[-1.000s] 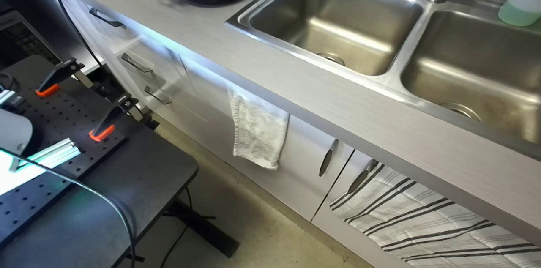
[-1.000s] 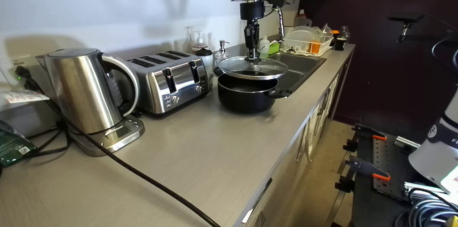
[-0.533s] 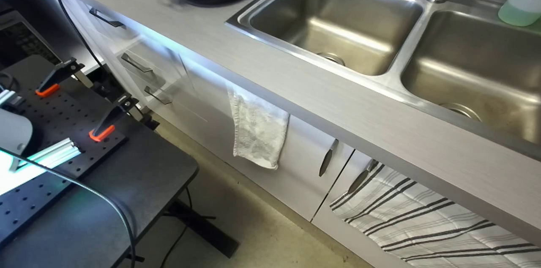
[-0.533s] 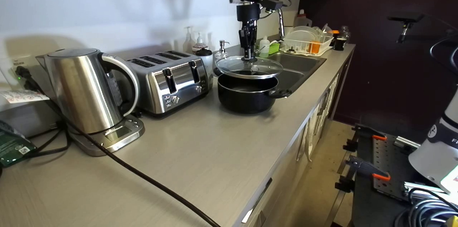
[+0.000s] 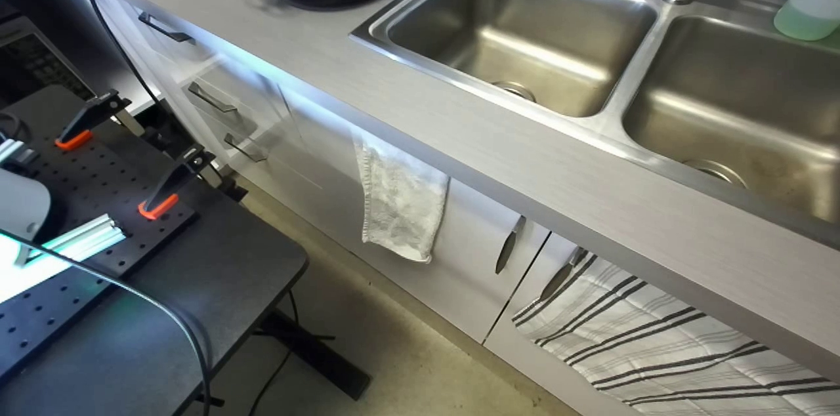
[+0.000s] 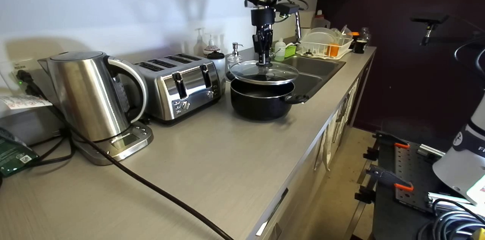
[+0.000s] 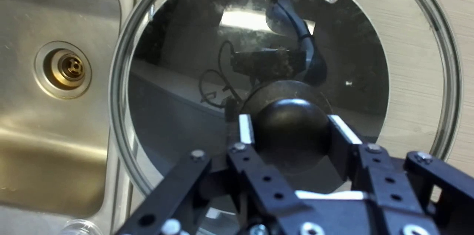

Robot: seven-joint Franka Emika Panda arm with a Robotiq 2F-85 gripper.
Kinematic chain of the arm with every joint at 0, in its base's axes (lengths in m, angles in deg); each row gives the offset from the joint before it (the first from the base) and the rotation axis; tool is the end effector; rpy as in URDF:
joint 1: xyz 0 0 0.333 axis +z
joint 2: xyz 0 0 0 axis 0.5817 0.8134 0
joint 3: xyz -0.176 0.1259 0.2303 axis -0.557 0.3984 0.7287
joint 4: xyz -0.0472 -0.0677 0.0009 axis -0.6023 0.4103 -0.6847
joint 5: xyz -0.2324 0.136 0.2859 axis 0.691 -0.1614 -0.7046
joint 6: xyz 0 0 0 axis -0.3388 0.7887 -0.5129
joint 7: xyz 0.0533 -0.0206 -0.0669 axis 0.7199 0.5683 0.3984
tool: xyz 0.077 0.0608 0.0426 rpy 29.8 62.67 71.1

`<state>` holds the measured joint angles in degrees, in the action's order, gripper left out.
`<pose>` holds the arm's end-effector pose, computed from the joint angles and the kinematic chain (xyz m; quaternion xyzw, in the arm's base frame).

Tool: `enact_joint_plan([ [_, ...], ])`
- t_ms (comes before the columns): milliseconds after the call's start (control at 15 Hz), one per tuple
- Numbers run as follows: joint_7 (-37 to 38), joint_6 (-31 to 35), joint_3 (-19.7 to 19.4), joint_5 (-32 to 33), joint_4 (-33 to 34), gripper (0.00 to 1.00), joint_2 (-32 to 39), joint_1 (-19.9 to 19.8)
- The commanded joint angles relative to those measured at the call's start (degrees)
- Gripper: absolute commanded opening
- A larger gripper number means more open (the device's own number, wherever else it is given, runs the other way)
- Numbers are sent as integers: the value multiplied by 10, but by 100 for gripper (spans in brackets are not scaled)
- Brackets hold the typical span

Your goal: Put the glass lid on the pot

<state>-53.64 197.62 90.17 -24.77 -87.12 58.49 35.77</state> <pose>0.6221 0.0097 0.3963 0.9967 0.0713 -0.0296 0.0255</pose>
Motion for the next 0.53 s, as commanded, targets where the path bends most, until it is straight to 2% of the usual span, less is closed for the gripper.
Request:
enact_joint_plan([
  [0,12,10,-5,2,3,25,-2,0],
  [467,11,26,-8,5,-6,25,13,1],
])
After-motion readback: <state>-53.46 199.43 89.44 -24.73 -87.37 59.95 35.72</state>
